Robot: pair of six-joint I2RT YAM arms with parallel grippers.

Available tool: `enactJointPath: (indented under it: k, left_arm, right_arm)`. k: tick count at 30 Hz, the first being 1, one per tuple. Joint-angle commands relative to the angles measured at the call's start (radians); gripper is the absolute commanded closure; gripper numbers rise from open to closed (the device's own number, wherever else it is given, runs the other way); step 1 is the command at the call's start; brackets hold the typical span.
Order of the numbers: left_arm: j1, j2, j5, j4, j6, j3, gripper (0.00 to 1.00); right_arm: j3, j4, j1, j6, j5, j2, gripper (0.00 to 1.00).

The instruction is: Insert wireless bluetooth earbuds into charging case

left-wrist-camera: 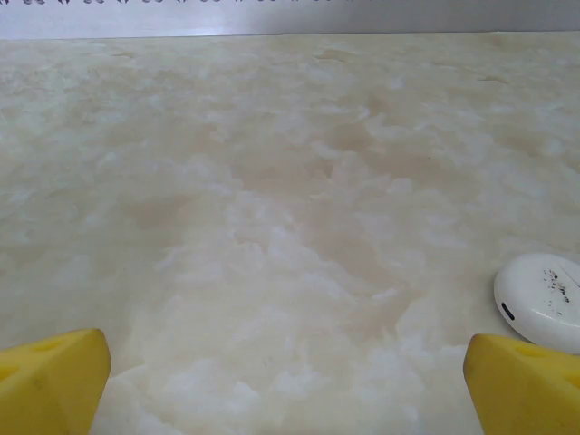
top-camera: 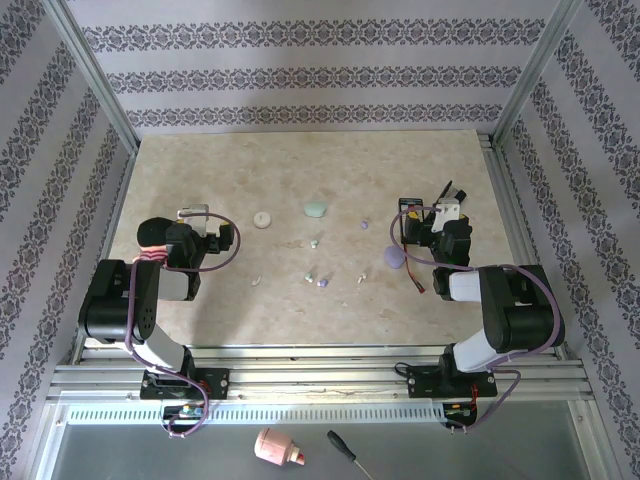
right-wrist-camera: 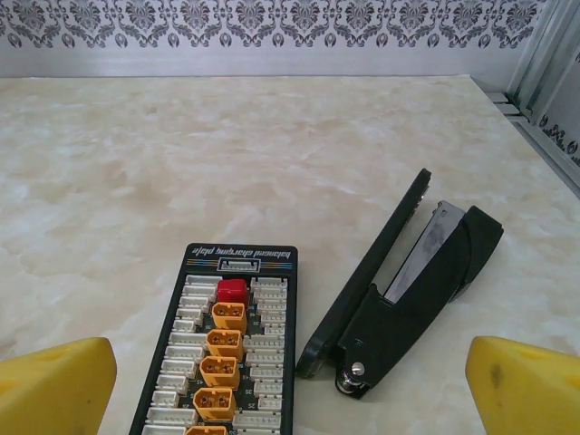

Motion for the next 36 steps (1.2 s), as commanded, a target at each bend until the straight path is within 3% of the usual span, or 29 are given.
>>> enactJointPath:
  k: [1,29,36]
  left_arm:
    - [-0.008,-0.002,-0.005,0.008,0.001,-0.002,0.01]
    - [-0.007,-0.003,0.011,0.029,0.009,-0.012,0.01]
    - [-0.012,-0.152,-0.056,-0.059,-0.009,-0.03,0.0]
  right_arm:
    - [-0.005,0.035,0.004,-0.005,-0.02,0.006,0.02]
    - [-0.013,0.047,0.003,-0.002,-0.019,0.001,0.02]
    - [-0.062,-0.035,0.026,-0.034,-0.021,-0.181,0.02]
